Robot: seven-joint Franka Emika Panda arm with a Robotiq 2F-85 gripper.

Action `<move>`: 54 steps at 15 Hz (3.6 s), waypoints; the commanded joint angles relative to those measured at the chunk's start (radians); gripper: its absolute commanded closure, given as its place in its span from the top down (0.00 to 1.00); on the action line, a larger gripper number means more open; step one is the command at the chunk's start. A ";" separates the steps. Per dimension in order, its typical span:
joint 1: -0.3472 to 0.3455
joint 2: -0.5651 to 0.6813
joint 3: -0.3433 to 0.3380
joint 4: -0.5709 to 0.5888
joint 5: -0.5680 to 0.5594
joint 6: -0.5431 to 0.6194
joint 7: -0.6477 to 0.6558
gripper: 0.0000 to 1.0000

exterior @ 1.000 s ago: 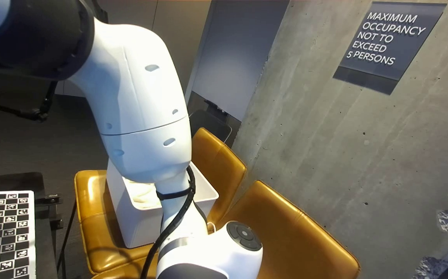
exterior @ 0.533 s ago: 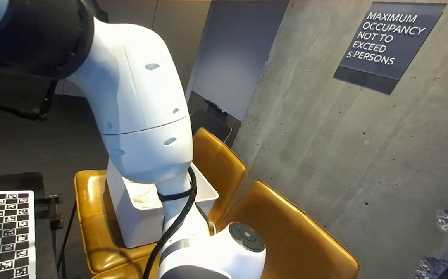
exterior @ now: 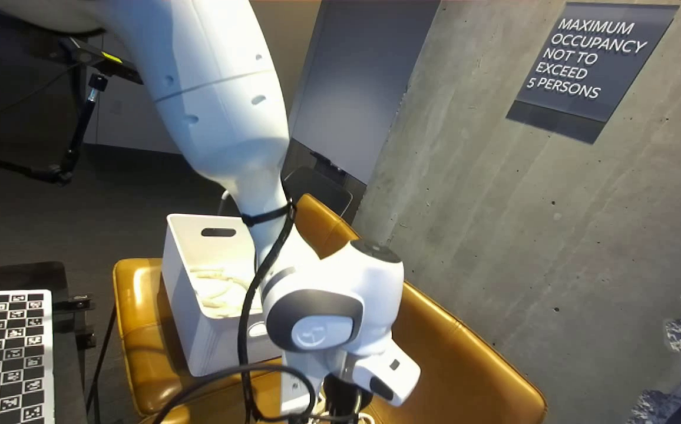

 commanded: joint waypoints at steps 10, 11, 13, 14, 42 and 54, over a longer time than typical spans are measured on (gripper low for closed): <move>0.184 -0.543 0.205 -0.261 -0.062 -0.085 -0.022 0.03; 0.197 -0.569 0.241 -0.284 -0.051 -0.088 -0.016 0.03; 0.230 -0.610 0.296 -0.316 -0.042 -0.105 0.024 0.03; 0.239 -0.618 0.318 -0.323 -0.036 -0.114 0.036 0.03; -0.054 -0.303 0.259 -0.075 0.077 -0.143 -0.180 1.00; -0.107 0.185 0.251 0.493 0.082 -0.344 -0.132 1.00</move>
